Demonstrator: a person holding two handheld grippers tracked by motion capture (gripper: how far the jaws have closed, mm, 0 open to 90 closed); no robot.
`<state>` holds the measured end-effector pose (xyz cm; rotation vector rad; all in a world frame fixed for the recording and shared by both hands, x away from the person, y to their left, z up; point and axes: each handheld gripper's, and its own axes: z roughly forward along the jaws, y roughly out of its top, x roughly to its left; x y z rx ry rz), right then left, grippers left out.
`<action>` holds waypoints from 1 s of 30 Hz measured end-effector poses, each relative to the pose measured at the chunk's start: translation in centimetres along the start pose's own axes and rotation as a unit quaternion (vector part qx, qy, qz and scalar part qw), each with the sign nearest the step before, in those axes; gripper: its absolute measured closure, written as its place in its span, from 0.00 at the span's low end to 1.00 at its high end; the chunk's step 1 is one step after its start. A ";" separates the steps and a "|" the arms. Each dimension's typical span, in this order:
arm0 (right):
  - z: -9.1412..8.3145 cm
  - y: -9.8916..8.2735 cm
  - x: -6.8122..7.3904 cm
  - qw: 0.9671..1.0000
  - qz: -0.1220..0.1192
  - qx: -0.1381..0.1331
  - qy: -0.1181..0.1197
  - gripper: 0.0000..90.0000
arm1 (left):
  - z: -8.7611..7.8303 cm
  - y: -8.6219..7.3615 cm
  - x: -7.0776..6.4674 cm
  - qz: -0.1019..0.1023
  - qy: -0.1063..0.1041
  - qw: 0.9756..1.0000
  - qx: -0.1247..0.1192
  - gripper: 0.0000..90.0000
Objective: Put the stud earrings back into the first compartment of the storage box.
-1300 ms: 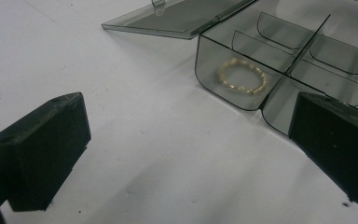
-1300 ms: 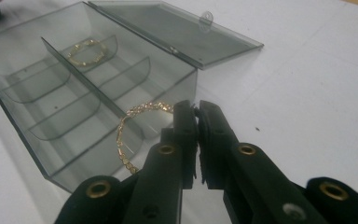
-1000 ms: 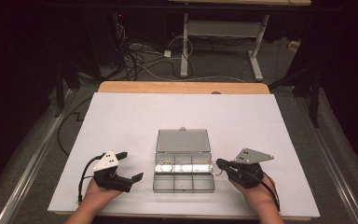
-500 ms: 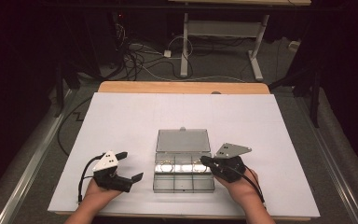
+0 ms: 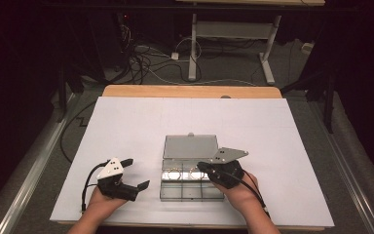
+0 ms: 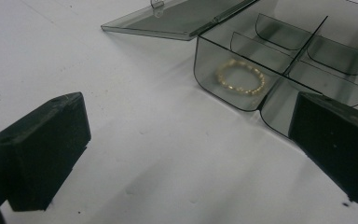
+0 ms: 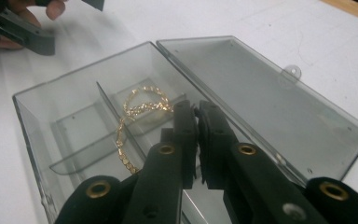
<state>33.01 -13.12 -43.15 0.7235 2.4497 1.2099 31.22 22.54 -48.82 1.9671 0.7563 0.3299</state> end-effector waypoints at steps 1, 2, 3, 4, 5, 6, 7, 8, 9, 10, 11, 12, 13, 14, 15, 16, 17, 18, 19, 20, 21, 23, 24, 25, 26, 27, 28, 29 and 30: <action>0.0 0.1 0.1 1.000 0.002 -0.001 0.001 0.98 | 0.0 0.0 0.0 0.000 0.000 1.000 0.000 0.00; 0.1 0.3 0.2 1.000 -0.001 -0.003 0.002 0.98 | 0.0 0.0 0.0 0.000 0.000 1.000 0.000 0.00; 0.2 0.5 0.3 1.000 -0.002 -0.003 0.004 0.98 | 0.0 0.0 0.0 0.001 0.000 1.000 0.000 0.00; 0.3 0.6 0.3 1.000 -0.003 -0.003 0.004 0.98 | 0.0 0.0 0.0 0.000 0.000 1.000 0.000 0.00; 0.4 0.7 0.4 1.000 -0.002 -0.003 0.005 0.98 | 0.0 0.0 0.0 0.000 0.000 1.000 0.000 0.00; 0.5 0.9 0.5 1.000 -0.004 -0.003 0.007 0.98 | 0.0 0.0 0.0 0.001 0.000 1.000 0.000 0.00; 0.7 0.9 0.6 1.000 -0.005 -0.003 0.008 0.98 | 0.0 0.0 0.0 0.001 0.000 1.000 0.000 0.00; 0.8 1.1 0.7 1.000 -0.007 -0.003 0.009 0.98 | 0.0 0.0 0.0 0.001 0.000 1.000 0.000 0.00; 1.0 1.3 0.9 1.000 -0.009 -0.002 0.010 0.98 | 0.0 0.0 0.0 0.001 0.000 1.000 0.000 0.00; 1.1 1.4 1.0 1.000 -0.012 -0.001 0.011 0.98 | 0.0 0.0 0.0 0.001 0.000 1.000 0.000 0.00; 1.3 1.5 1.1 1.000 -0.013 0.000 0.012 0.98 | 0.0 0.0 0.0 0.001 -0.001 1.000 0.000 0.00; 1.5 1.7 1.3 1.000 -0.014 0.002 0.014 0.98 | 0.0 0.0 0.0 0.001 -0.001 1.000 0.000 0.00; 1.7 1.8 1.4 1.000 -0.015 0.003 0.015 0.98 | 0.0 0.0 0.0 0.001 -0.001 1.000 0.000 0.00; 1.8 1.9 1.4 1.000 -0.017 0.003 0.017 0.98 | 0.0 0.0 0.0 0.001 -0.001 1.000 0.000 0.00; 2.0 2.0 1.5 1.000 -0.018 0.004 0.018 0.98 | 0.0 0.0 0.0 0.002 -0.001 1.000 0.000 0.00; 2.1 2.1 1.6 1.000 -0.020 0.006 0.018 0.98 | 0.0 0.0 0.0 0.002 -0.001 1.000 0.000 0.00; 2.3 2.2 1.7 1.000 -0.020 0.006 0.019 0.98 | 0.0 0.0 0.0 0.001 -0.001 1.000 0.000 0.00; 2.5 2.3 1.8 1.000 -0.021 0.007 0.020 0.98 | 0.0 0.0 0.0 0.002 -0.002 1.000 0.000 0.00; 2.7 2.4 1.8 1.000 -0.021 0.008 0.022 0.98 | 0.0 0.0 0.0 0.002 -0.001 1.000 0.000 0.00; 2.9 2.5 1.9 0.999 -0.023 0.009 0.023 0.98 | 0.0 0.0 0.0 0.002 -0.001 1.000 0.000 0.00; 3.0 2.5 2.0 0.999 -0.022 0.009 0.024 0.98 | 0.0 0.0 0.0 0.003 -0.001 1.000 0.000 0.00; 3.4 2.7 2.2 0.999 -0.026 0.012 0.026 0.98 | 0.0 0.0 0.0 0.002 -0.002 1.000 0.000 0.00; 3.5 2.8 2.2 0.999 -0.025 0.013 0.026 0.98 | 0.0 0.0 0.0 0.002 -0.002 1.000 0.000 0.00; 3.6 2.8 2.3 0.999 -0.024 0.013 0.028 0.98 | 0.0 0.0 0.0 0.002 -0.002 1.000 0.000 0.00; 3.8 2.9 2.3 0.999 -0.025 0.014 0.029 0.98 | 0.0 0.0 0.0 0.002 -0.002 1.000 0.000 0.00; 3.9 2.9 2.3 0.999 -0.025 0.015 0.030 0.98 | 0.0 0.0 0.0 0.002 -0.002 1.000 0.000 0.00; 4.1 3.0 2.4 0.999 -0.025 0.017 0.030 0.98 | 0.0 0.0 0.0 0.002 -0.002 1.000 0.000 0.00; 4.2 3.1 2.4 0.999 -0.026 0.018 0.032 0.98 | 0.0 0.0 0.0 0.003 -0.002 1.000 0.000 0.00; 4.4 3.2 2.5 0.999 -0.027 0.020 0.032 0.98 | 0.0 0.0 0.0 0.003 -0.002 1.000 0.000 0.00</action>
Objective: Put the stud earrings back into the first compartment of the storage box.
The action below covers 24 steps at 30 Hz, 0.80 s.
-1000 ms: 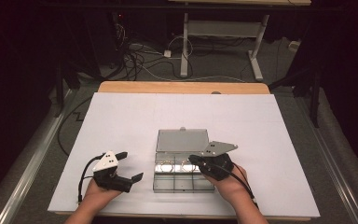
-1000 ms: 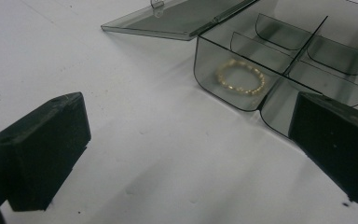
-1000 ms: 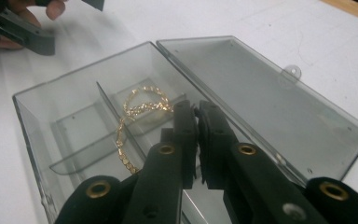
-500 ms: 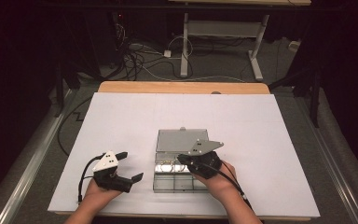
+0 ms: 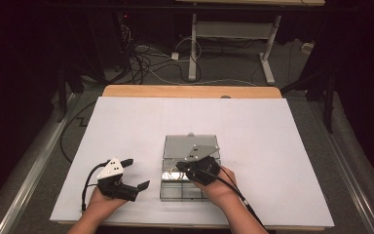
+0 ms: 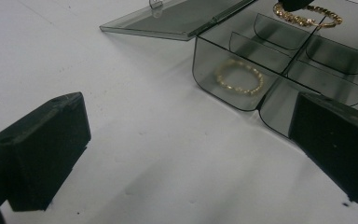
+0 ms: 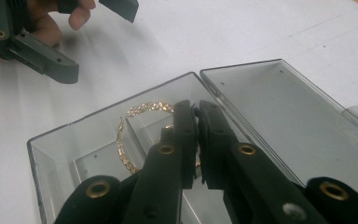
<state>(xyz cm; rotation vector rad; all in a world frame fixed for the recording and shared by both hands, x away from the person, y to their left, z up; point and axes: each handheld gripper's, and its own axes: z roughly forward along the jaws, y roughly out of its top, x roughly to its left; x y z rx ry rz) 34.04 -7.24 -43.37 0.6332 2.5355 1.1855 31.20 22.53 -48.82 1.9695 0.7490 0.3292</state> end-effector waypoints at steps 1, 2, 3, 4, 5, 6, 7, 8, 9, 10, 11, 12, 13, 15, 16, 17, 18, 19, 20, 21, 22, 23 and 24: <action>0.1 0.1 0.0 1.000 0.000 0.001 0.000 0.97 | 0.0 0.0 0.0 0.000 0.000 1.000 0.000 0.00; 0.2 0.1 0.1 1.000 -0.001 0.002 0.000 0.98 | 0.0 0.0 0.0 0.000 0.000 1.000 0.000 0.00; 0.4 0.2 0.1 1.000 -0.001 0.002 0.002 0.98 | 0.0 0.0 0.0 0.000 0.000 1.000 0.000 0.00; 0.5 0.3 0.1 1.000 0.000 0.003 0.002 0.98 | 0.0 0.0 0.0 0.000 0.000 1.000 0.000 0.00; 0.6 0.4 0.1 1.000 0.000 0.005 0.001 0.97 | 0.0 0.0 0.0 0.000 0.000 1.000 0.000 0.00; 0.8 0.5 0.1 1.000 0.001 0.005 0.002 0.98 | 0.0 0.0 0.0 0.000 0.000 1.000 0.000 0.00; 0.9 0.5 0.1 1.000 0.000 0.006 0.002 0.98 | 0.0 0.0 0.0 0.000 0.000 1.000 0.000 0.00; 1.0 0.6 0.2 1.000 0.000 0.006 0.003 0.97 | 0.0 0.0 0.0 0.000 0.000 1.000 0.000 0.00; 1.2 0.7 0.2 1.000 0.000 0.009 0.003 0.97 | 0.0 0.0 0.0 0.000 0.000 1.000 0.000 0.00; 1.3 0.7 0.1 1.000 -0.001 0.010 0.002 0.97 | 0.0 0.0 0.0 0.000 0.000 1.000 0.000 0.00; 1.4 0.8 0.1 1.000 -0.002 0.010 0.002 0.97 | 0.0 0.0 0.0 0.000 0.000 1.000 -0.001 0.00; 1.5 0.8 0.2 1.000 -0.003 0.010 0.002 0.97 | 0.0 0.0 0.0 0.000 0.000 1.000 0.000 0.00; 1.6 0.8 0.1 1.000 -0.003 0.010 0.000 0.97 | 0.0 0.0 0.0 0.000 -0.001 1.000 0.000 0.00; 1.8 0.9 0.1 1.000 -0.003 0.013 -0.001 0.97 | 0.0 0.0 0.0 -0.001 -0.001 1.000 -0.001 0.00; 1.9 0.9 0.1 1.000 -0.005 0.015 -0.001 0.97 | 0.0 0.0 0.0 -0.001 -0.001 1.000 -0.001 0.00; 1.9 1.0 0.1 1.000 -0.004 0.017 -0.002 0.97 | 0.0 0.0 0.0 -0.001 -0.001 1.000 -0.001 0.00; 2.0 1.0 0.1 1.000 -0.002 0.018 -0.002 0.97 | 0.0 0.0 0.0 -0.001 -0.001 1.000 -0.001 0.00; 2.1 1.0 0.0 1.000 -0.003 0.021 -0.002 0.96 | 0.0 0.0 0.0 -0.001 -0.001 1.000 -0.001 0.00; 2.3 0.9 0.0 1.000 -0.003 0.024 -0.002 0.93 | 0.0 0.0 0.0 -0.001 -0.001 1.000 -0.001 0.00; 2.4 0.9 -0.1 1.000 -0.002 0.026 -0.008 0.88 | 0.0 0.0 0.0 -0.001 -0.001 1.000 -0.001 0.00; 2.4 0.9 -0.2 1.000 0.002 0.025 -0.007 0.86 | 0.0 0.0 0.0 -0.001 -0.001 1.000 -0.001 0.00; 2.4 0.9 -0.2 1.000 0.005 0.026 -0.007 0.82 | 0.0 0.0 0.0 -0.001 -0.001 1.000 -0.002 0.00; 2.3 0.8 -0.3 1.000 0.007 0.024 -0.005 0.78 | 0.0 0.0 0.0 -0.001 -0.001 1.000 -0.002 0.00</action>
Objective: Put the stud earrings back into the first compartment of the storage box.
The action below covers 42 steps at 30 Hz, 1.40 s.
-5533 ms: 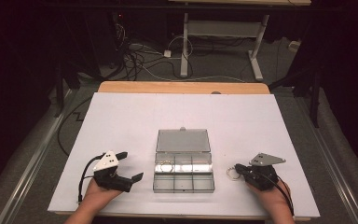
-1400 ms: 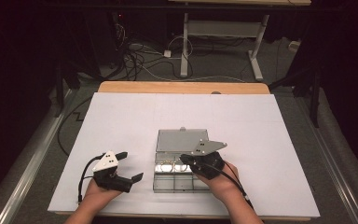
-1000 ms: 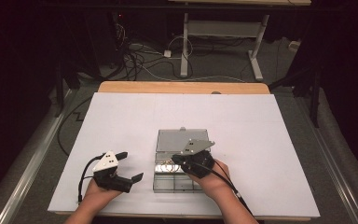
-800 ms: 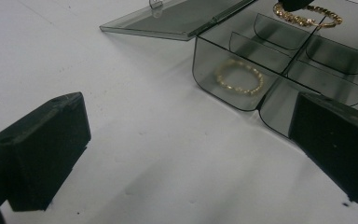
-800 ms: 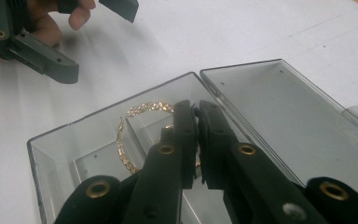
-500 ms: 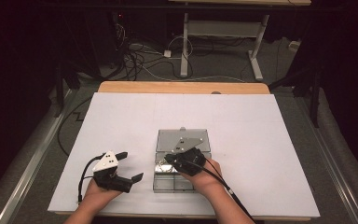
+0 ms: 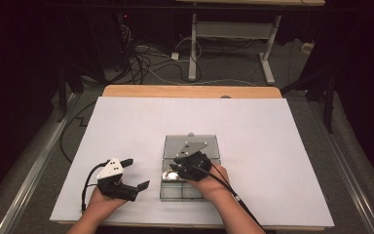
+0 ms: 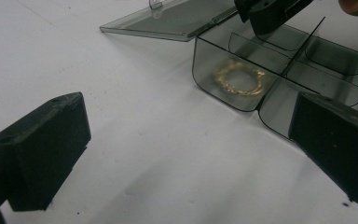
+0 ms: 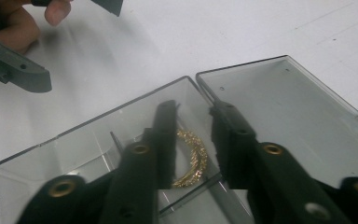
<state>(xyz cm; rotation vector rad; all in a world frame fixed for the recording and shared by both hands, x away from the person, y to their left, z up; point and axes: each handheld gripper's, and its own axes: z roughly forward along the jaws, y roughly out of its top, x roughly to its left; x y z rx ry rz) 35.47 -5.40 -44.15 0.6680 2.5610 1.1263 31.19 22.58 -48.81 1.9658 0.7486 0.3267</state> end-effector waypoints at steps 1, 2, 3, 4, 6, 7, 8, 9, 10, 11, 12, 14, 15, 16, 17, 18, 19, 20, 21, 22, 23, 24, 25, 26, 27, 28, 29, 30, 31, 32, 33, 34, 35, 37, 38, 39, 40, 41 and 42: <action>-0.2 -0.1 0.0 1.000 0.002 -0.003 -0.002 0.76 | 0.0 0.0 0.0 0.000 0.000 1.000 0.000 0.00; -0.4 -0.1 -0.1 1.000 0.006 -0.006 0.000 0.74 | 0.0 0.0 0.0 0.000 0.000 1.000 0.000 0.00; -0.8 -0.3 -0.3 1.000 0.015 -0.011 0.005 0.71 | 0.0 0.0 0.0 0.000 0.000 1.000 0.000 0.00; -1.0 -0.4 -0.4 1.000 0.016 -0.017 0.010 0.68 | 0.0 0.0 0.0 0.000 0.000 1.000 0.000 0.00; -1.7 -0.7 -0.6 1.000 0.019 -0.023 0.008 0.60 | 0.0 0.0 0.0 0.000 0.000 1.000 0.000 0.00; -2.0 -1.0 -0.8 0.999 0.023 -0.028 0.010 0.56 | 0.0 0.0 0.0 0.000 0.000 1.000 0.001 0.00; -2.5 -1.3 -1.0 0.999 0.028 -0.031 0.012 0.51 | 0.0 0.0 0.0 0.000 0.001 1.000 0.001 0.00; -2.9 -1.5 -1.1 0.999 0.031 -0.034 0.012 0.46 | 0.0 0.0 0.0 0.000 0.001 1.000 0.001 0.00; -3.3 -1.8 -1.3 0.999 0.032 -0.038 0.009 0.42 | 0.0 0.0 0.0 0.000 0.001 1.000 0.001 0.00; -3.5 -2.1 -1.4 0.999 0.031 -0.041 0.005 0.38 | 0.0 0.0 0.0 -0.001 0.001 1.000 0.001 0.00; -4.0 -2.5 -1.6 0.998 0.032 -0.046 0.003 0.35 | 0.0 0.0 0.0 -0.001 0.001 1.000 0.001 0.00; -4.5 -3.1 -2.0 0.998 0.041 -0.050 0.001 0.27 | 0.0 0.0 0.0 -0.001 0.002 1.000 0.001 0.00; -4.8 -3.6 -2.3 0.998 0.045 -0.050 0.000 0.24 | 0.0 0.0 0.0 -0.001 0.002 1.000 0.001 0.00; -4.9 -3.9 -2.4 0.998 0.047 -0.049 -0.002 0.21 | 0.0 0.0 0.0 -0.001 0.002 1.000 0.001 0.00; -5.1 -4.3 -2.6 0.997 0.052 -0.050 -0.004 0.18 | 0.0 0.0 0.0 -0.001 0.002 1.000 0.001 0.00; -5.3 -4.7 -2.8 0.997 0.055 -0.052 -0.006 0.17 | 0.0 0.0 0.0 -0.001 0.002 1.000 0.001 0.00; -5.5 -5.1 -3.0 0.997 0.059 -0.056 -0.007 0.15 | 0.0 0.0 0.0 -0.001 0.002 1.000 0.001 0.00; -5.7 -5.6 -3.1 0.996 0.064 -0.059 -0.014 0.10 | 0.0 0.0 0.0 -0.001 0.002 1.000 0.001 0.00; -5.9 -6.1 -3.2 0.996 0.069 -0.059 -0.021 0.07 | 0.0 0.0 0.0 -0.001 0.002 1.000 0.001 0.00; -6.0 -6.4 -3.3 0.995 0.072 -0.059 -0.024 0.03 | 0.0 0.0 0.0 -0.001 0.002 1.000 0.001 0.00; -6.2 -6.8 -3.4 0.995 0.077 -0.060 -0.028 0.01 | 0.0 0.0 0.0 -0.001 0.002 1.000 0.000 0.00; -6.4 -7.3 -3.5 0.994 0.082 -0.060 -0.032 0.01 | 0.0 0.0 0.0 -0.002 0.002 1.000 0.000 0.00; -6.5 -7.6 -3.6 0.994 0.082 -0.062 -0.034 0.01 | 0.0 0.0 0.0 -0.001 0.003 1.000 0.000 0.00; -6.7 -8.0 -3.7 0.994 0.088 -0.062 -0.036 0.01 | 0.0 0.0 0.0 -0.002 0.003 1.000 0.000 0.00; -6.9 -8.4 -3.8 0.993 0.092 -0.062 -0.038 0.01 | 0.0 0.0 0.0 -0.002 0.003 1.000 0.001 0.00; -7.0 -8.6 -3.9 0.993 0.094 -0.063 -0.039 0.01 | 0.0 0.0 0.0 -0.002 0.003 1.000 0.001 0.00; -7.2 -8.9 -4.1 0.992 0.097 -0.064 -0.041 0.01 | 0.0 0.0 0.0 -0.003 0.003 1.000 0.001 0.00; -7.5 -9.2 -4.2 0.991 0.103 -0.067 -0.044 0.01 | 0.0 0.0 0.0 -0.002 0.003 1.000 0.002 0.00; -7.7 -9.4 -4.3 0.991 0.104 -0.069 -0.047 0.01 | 0.1 0.0 0.0 -0.003 0.002 1.000 0.002 0.00; -7.9 -9.8 -4.4 0.991 0.108 -0.068 -0.051 0.01 | 0.1 0.0 0.1 -0.003 0.002 1.000 0.002 0.00; -8.1 -10.1 -4.5 0.990 0.109 -0.068 -0.054 0.01 | 0.0 0.0 0.1 -0.004 0.001 1.000 0.002 0.00; -8.2 -10.3 -4.6 0.990 0.111 -0.069 -0.057 0.01 | 0.0 0.0 0.1 -0.004 0.001 1.000 0.001 0.00; -8.4 -10.6 -4.7 0.989 0.113 -0.072 -0.061 0.01 | 0.0 0.0 0.1 -0.004 0.001 1.000 0.001 0.00; -8.6 -11.1 -4.9 0.988 0.116 -0.074 -0.065 0.01 | 0.0 0.0 0.1 -0.005 0.001 1.000 0.001 0.00; -8.7 -11.4 -5.1 0.987 0.122 -0.076 -0.066 0.01 | 0.0 0.0 0.1 -0.006 0.001 1.000 0.000 0.00; -8.7 -11.6 -5.2 0.987 0.125 -0.078 -0.065 0.01 | 0.0 0.0 0.1 -0.005 0.000 1.000 0.000 0.00; -8.8 -11.7 -5.3 0.987 0.128 -0.078 -0.065 0.01 | 0.0 0.0 0.1 -0.006 0.000 1.000 0.001 0.00; -8.8 -11.9 -5.4 0.986 0.128 -0.079 -0.066 0.01 | 0.0 0.0 0.1 -0.008 0.000 1.000 0.000 0.00; -8.9 -11.9 -5.5 0.986 0.131 -0.080 -0.069 0.01 | 0.0 0.0 0.2 -0.011 0.001 1.000 -0.001 0.00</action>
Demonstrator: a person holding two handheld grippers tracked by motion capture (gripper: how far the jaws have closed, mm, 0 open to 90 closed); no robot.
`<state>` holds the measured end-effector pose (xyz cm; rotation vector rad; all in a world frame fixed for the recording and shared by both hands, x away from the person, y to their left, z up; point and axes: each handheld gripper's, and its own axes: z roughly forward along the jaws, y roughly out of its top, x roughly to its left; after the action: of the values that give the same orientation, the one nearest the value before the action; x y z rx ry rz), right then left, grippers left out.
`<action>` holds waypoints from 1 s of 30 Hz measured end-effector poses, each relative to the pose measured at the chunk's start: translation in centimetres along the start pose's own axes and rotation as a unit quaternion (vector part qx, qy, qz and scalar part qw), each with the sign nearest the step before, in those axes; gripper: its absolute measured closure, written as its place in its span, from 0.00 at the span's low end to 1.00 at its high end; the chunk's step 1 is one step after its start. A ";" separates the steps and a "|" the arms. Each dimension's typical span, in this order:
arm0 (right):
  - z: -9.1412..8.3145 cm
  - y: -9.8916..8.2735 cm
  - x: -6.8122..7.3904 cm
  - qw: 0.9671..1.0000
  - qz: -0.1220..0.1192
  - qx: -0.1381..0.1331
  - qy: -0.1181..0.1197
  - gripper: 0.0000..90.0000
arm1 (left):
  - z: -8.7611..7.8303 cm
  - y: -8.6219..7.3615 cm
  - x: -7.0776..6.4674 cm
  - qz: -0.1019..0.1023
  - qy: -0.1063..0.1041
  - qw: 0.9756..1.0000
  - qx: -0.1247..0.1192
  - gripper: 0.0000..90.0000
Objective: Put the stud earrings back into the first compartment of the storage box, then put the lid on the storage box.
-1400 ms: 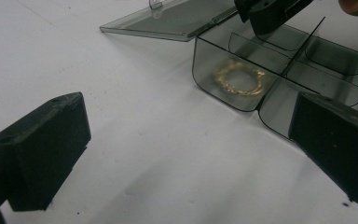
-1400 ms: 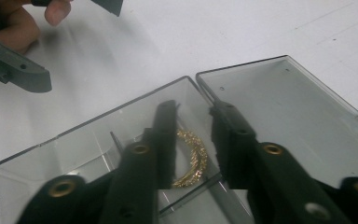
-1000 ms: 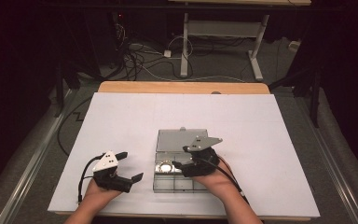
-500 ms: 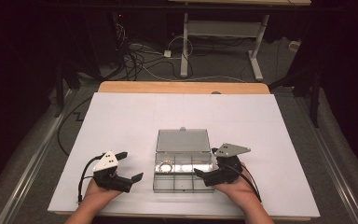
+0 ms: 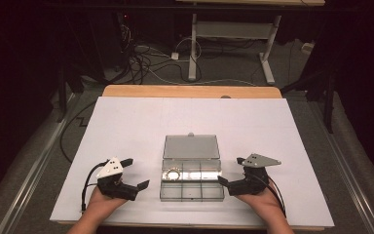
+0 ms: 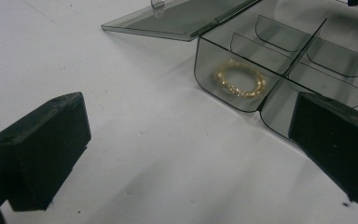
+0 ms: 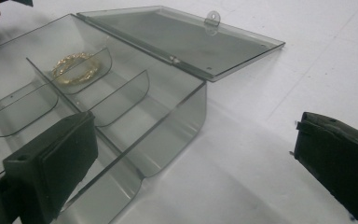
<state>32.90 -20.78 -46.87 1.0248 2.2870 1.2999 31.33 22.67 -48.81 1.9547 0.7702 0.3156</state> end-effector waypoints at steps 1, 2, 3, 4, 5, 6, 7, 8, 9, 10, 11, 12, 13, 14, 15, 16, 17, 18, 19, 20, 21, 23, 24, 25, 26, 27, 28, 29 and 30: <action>0.0 0.0 -0.1 1.000 0.003 -0.002 -0.001 0.01 | 0.0 0.0 0.0 -0.002 0.001 1.000 -0.001 0.00; 0.0 0.0 -0.1 1.000 0.004 -0.007 -0.001 0.01 | 0.0 0.0 0.0 -0.003 0.002 1.000 -0.001 0.00; 0.0 -0.1 -0.2 1.000 0.006 -0.009 -0.001 0.01 | 0.0 0.0 0.1 -0.005 0.000 1.000 -0.001 0.00; 0.0 -0.1 -0.2 1.000 0.007 -0.009 -0.001 0.01 | 0.0 0.0 0.1 -0.008 -0.003 1.000 -0.001 0.00; 0.1 -0.1 -0.2 1.000 0.007 -0.009 -0.001 0.01 | -0.1 0.0 0.2 -0.016 -0.002 1.000 -0.002 0.00; 0.2 -0.1 -0.2 1.000 0.007 -0.010 -0.002 0.01 | -0.1 0.1 0.3 -0.019 -0.002 1.000 -0.004 0.00; 0.3 0.0 -0.2 1.000 0.006 -0.011 -0.005 0.01 | -0.1 0.1 0.3 -0.020 0.003 1.000 -0.007 0.00; 0.3 0.0 -0.3 1.000 0.006 -0.014 -0.007 0.01 | -0.1 0.2 0.3 -0.020 0.012 1.000 -0.010 0.00; 0.4 0.1 -0.3 1.000 0.008 -0.017 -0.007 0.01 | -0.1 0.2 0.2 -0.017 0.018 1.000 -0.014 0.00; 0.4 0.1 -0.3 1.000 0.008 -0.018 -0.006 0.01 | 0.0 0.3 0.2 -0.014 0.024 0.999 -0.016 0.00; 0.4 0.1 -0.3 1.000 0.009 -0.018 -0.006 0.01 | 0.0 0.3 0.2 -0.016 0.024 0.999 -0.017 0.00; 0.5 0.0 -0.3 1.000 0.008 -0.019 -0.006 0.01 | 0.1 0.4 0.3 -0.019 0.019 0.999 -0.017 0.00; 0.5 0.0 -0.4 1.000 0.010 -0.016 -0.009 0.01 | 0.2 0.4 0.3 -0.020 0.018 1.000 -0.017 0.00; 0.5 0.0 -0.4 1.000 0.011 -0.016 -0.011 0.01 | 0.3 0.4 0.3 -0.021 0.015 1.000 -0.014 0.00; 0.5 0.0 -0.4 1.000 0.009 -0.020 -0.012 0.01 | 0.4 0.5 0.3 -0.020 0.012 1.000 -0.014 0.00; 0.6 -0.1 -0.4 1.000 0.009 -0.020 -0.013 0.01 | 0.5 0.6 0.3 -0.023 0.011 1.000 -0.014 0.00; 0.7 0.0 -0.4 1.000 0.006 -0.020 -0.015 0.01 | 0.5 0.7 0.3 -0.026 0.011 0.999 -0.018 0.00; 0.7 0.1 -0.3 1.000 0.008 -0.019 -0.016 0.01 | 0.6 0.9 0.3 -0.031 0.010 0.999 -0.019 0.00; 0.8 0.2 -0.4 1.000 0.009 -0.022 -0.016 0.01 | 0.7 1.0 0.4 -0.033 0.008 0.999 -0.017 0.00; 0.8 0.4 -0.4 1.000 0.009 -0.025 -0.017 0.01 | 0.8 1.2 0.5 -0.034 0.009 0.999 -0.014 0.00; 0.8 0.6 -0.3 0.999 0.010 -0.027 -0.018 0.01 | 0.9 1.3 0.5 -0.034 0.010 0.999 -0.013 0.00; 0.9 1.0 -0.4 0.999 0.011 -0.029 -0.021 0.01 | 1.2 1.5 0.7 -0.037 0.014 0.999 -0.014 0.00; 1.0 1.1 -0.4 0.999 0.011 -0.031 -0.021 0.01 | 1.4 1.6 1.0 -0.042 0.017 0.999 -0.013 0.00; 1.2 1.3 -0.5 0.999 0.016 -0.032 -0.019 0.01 | 1.5 1.8 1.2 -0.046 0.018 0.999 -0.012 0.00; 1.4 1.4 -0.6 0.999 0.016 -0.032 -0.019 0.01 | 1.7 2.0 1.4 -0.047 0.020 0.999 -0.010 0.00; 1.6 1.6 -0.5 0.999 0.014 -0.029 -0.020 0.01 | 1.9 2.2 1.6 -0.045 0.022 0.999 -0.008 0.00; 1.8 1.8 -0.6 0.999 0.010 -0.028 -0.021 0.01 | 2.1 2.4 1.7 -0.044 0.022 0.999 -0.006 0.00; 1.9 2.0 -0.7 0.999 0.008 -0.029 -0.022 0.01 | 2.2 2.6 1.8 -0.044 0.023 0.999 -0.005 0.00; 2.0 2.1 -0.7 0.999 0.010 -0.029 -0.023 0.01 | 2.4 2.8 1.8 -0.044 0.025 0.999 -0.002 0.00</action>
<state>35.45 -19.39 -46.18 1.0496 2.1983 1.3280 35.08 21.22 -47.75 1.9103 0.8840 0.3128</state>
